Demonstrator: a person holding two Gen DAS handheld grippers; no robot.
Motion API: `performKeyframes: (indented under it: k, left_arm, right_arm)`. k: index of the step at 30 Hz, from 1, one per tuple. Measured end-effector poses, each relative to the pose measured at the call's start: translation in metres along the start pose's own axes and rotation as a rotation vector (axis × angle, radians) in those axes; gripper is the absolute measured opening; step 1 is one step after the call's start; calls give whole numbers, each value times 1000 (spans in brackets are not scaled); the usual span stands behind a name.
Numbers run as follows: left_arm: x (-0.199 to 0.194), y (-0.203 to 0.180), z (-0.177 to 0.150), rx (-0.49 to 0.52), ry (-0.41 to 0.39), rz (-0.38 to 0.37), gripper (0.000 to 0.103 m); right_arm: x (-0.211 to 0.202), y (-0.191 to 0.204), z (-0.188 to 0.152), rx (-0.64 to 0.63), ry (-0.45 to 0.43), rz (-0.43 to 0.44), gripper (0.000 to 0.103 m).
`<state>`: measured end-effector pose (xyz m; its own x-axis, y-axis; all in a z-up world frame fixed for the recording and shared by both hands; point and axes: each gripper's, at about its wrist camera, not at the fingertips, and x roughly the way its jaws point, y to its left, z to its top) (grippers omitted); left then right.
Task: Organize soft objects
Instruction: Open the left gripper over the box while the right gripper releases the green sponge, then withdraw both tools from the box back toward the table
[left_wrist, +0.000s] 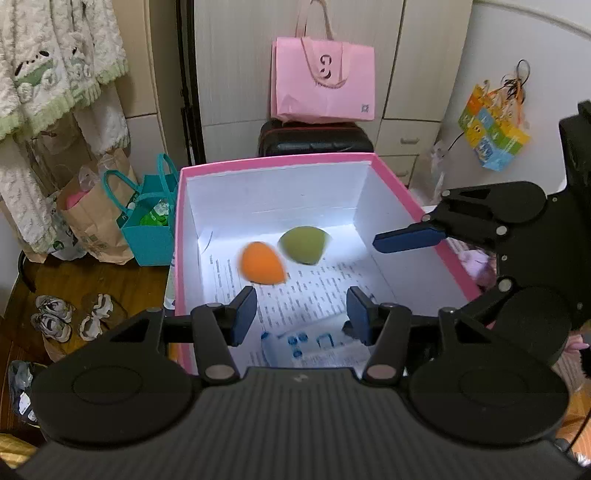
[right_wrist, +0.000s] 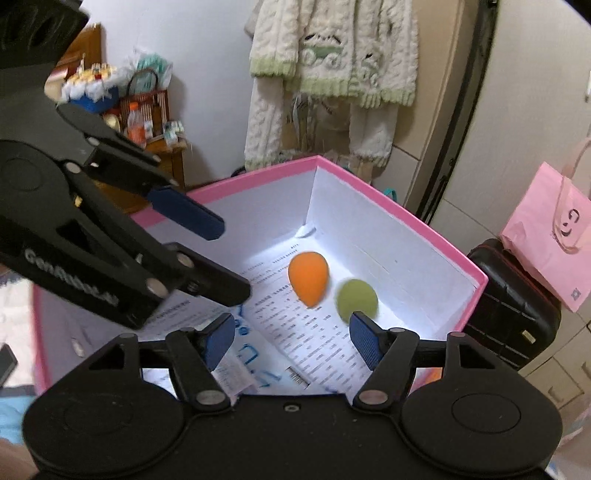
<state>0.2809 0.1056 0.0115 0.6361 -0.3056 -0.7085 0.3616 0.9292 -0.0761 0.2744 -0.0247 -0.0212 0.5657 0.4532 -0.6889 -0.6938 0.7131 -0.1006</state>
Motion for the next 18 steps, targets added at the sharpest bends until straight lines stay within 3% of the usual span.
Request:
performKeyframes:
  k: [18]
  left_arm:
    - [-115,-64,-42,169,-155,-69,63]
  right_arm:
    - [-120,25,-45,102,-133,-115,73]
